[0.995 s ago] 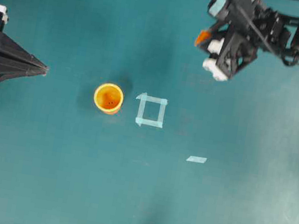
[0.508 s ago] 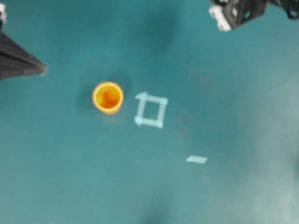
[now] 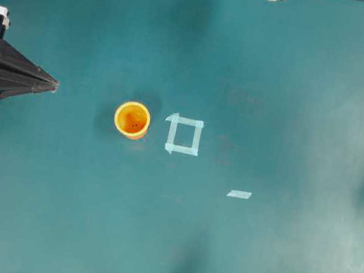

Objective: Move the block backward with right arm.

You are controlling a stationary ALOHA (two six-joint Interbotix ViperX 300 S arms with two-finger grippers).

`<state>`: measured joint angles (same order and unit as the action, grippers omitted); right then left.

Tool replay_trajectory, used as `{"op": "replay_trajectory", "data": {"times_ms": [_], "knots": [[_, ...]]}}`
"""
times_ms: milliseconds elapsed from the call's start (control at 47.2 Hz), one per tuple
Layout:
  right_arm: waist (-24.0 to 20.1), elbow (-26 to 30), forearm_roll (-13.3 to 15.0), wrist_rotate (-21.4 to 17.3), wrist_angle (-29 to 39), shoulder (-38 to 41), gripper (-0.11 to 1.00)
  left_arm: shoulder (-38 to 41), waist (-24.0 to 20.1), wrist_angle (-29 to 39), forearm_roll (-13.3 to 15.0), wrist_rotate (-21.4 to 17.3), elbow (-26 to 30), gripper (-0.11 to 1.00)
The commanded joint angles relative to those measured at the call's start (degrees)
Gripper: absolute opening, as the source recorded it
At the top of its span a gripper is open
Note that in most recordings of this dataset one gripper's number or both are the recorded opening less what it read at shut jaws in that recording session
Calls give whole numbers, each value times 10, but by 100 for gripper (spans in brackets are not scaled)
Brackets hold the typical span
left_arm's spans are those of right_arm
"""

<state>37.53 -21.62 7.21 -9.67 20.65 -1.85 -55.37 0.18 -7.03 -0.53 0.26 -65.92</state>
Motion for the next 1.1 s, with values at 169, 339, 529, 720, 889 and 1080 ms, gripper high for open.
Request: {"op": "replay_trajectory", "data": {"times_ms": [169, 339, 529, 720, 889, 1080], "knots": [[22, 17, 3, -1, -2, -8, 41, 1, 1, -3, -1, 0, 18, 0], [27, 18, 2, -1, -3, -8, 41, 2, 1, -3, -1, 0, 18, 0], [30, 18, 3, -4, 0, -8, 41, 2, 0, -3, -1, 0, 18, 0], [31, 17, 2, -4, 4, -8, 41, 2, 1, -3, -1, 0, 18, 0], [31, 18, 3, -4, 5, -7, 41, 2, 1, -3, -1, 0, 18, 0], [31, 17, 2, -4, 4, -8, 41, 2, 1, -3, -1, 0, 18, 0]]}}
